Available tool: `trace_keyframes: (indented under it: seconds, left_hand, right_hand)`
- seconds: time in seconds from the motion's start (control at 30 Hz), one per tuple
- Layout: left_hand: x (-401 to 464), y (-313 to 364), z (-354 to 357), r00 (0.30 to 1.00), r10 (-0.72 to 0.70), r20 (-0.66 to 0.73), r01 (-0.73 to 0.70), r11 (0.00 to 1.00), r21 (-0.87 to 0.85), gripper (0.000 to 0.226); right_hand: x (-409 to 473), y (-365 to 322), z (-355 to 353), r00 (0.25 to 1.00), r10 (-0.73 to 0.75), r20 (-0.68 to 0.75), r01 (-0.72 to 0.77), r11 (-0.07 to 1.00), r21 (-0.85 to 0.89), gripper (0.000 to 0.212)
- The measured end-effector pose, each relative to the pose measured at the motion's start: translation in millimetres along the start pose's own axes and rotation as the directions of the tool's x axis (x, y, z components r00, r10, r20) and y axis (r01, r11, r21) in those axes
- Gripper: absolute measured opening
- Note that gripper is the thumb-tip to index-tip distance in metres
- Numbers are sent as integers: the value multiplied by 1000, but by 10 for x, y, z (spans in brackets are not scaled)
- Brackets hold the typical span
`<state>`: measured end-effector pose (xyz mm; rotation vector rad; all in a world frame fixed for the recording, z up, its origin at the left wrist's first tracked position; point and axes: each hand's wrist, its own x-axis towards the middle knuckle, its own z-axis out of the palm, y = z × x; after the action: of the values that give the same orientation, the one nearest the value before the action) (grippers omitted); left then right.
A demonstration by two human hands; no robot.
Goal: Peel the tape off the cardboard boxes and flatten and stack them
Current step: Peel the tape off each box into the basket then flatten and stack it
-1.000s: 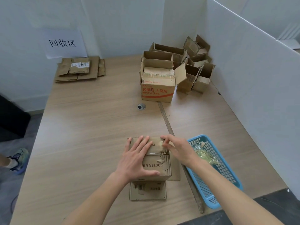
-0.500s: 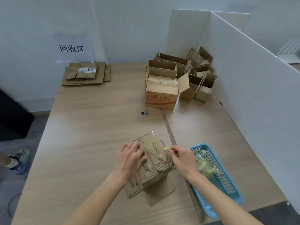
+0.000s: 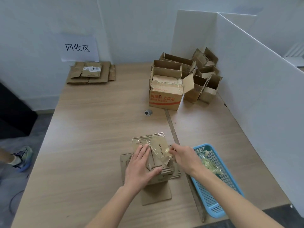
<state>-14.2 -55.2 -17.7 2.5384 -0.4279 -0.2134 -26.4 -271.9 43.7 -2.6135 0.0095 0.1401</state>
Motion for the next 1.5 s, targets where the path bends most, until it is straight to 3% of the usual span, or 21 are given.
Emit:
trace_keyframes:
  seconds: [0.13, 0.23, 0.3, 0.37, 0.47, 0.57, 0.67, 0.73, 0.83, 0.93, 1.03, 1.1, 1.2, 1.27, 1.4, 1.5]
  left_hand:
    - [14, -14, -31, 999, 38, 26, -39, 999, 16, 92]
    - [13, -18, -49, 995, 78, 62, -80, 997, 18, 90]
    - [32, -19, -37, 973, 179, 148, -182, 983, 7, 92]
    - [67, 9, -36, 954, 229, 191, -227, 973, -31, 93]
    - [94, 0, -39, 956, 217, 197, -201, 975, -95, 92]
    - [75, -21, -27, 954, 237, 182, -214, 967, -134, 92]
    - [57, -22, 2, 960, 237, 150, -213, 964, -159, 92]
    - [55, -24, 8, 963, 238, 127, -215, 961, -173, 92]
    - [63, -30, 14, 964, 240, 110, -219, 959, -180, 92]
    - [55, -41, 13, 963, 242, 116, -216, 956, -199, 92]
    - [74, -34, 6, 963, 241, 117, -213, 954, -213, 92]
    - [77, -29, 17, 963, 246, 109, -219, 952, -214, 93]
    - [71, -55, 17, 957, 257, 135, -226, 951, -209, 93]
    - [79, -100, -15, 940, 284, 191, -244, 947, -210, 93]
    - [315, -155, -260, 866, 362, 344, -317, 931, -182, 89]
    - [573, -184, -579, 825, 332, 457, -375, 927, 3, 85]
  right_hand:
    - [226, 32, -99, 989, 119, -88, -110, 989, 100, 18]
    - [376, -29, -157, 993, 68, -93, -69, 998, -3, 20]
    - [533, -130, -270, 964, 78, -255, -76, 997, 17, 20]
    - [790, -289, -459, 930, -2, -368, 24, 998, 55, 19]
    - [1015, -477, -633, 946, -210, -247, 216, 976, 0, 16]
    - [803, -351, -447, 944, -213, -252, 233, 971, 51, 14]
    - [449, -63, -12, 970, -236, -60, 240, 968, 70, 19]
    - [314, 113, 211, 970, -240, -25, 241, 967, 82, 23]
    - [310, 238, 226, 971, -239, -4, 237, 963, 131, 29]
    - [324, 284, 74, 958, -228, 174, 188, 957, 220, 48]
    - [349, 307, 16, 931, -262, 255, 249, 965, 84, 65]
    - [365, 294, 72, 939, -302, 165, 306, 952, 1, 50]
    - [476, 234, 134, 977, -202, -74, 204, 979, 19, 11]
    - [617, 229, 78, 988, -19, -153, 37, 992, 118, 11]
    - [768, 307, -12, 950, 270, -160, -196, 909, 367, 15]
    - [695, 350, 15, 937, 339, -83, -247, 813, 528, 12]
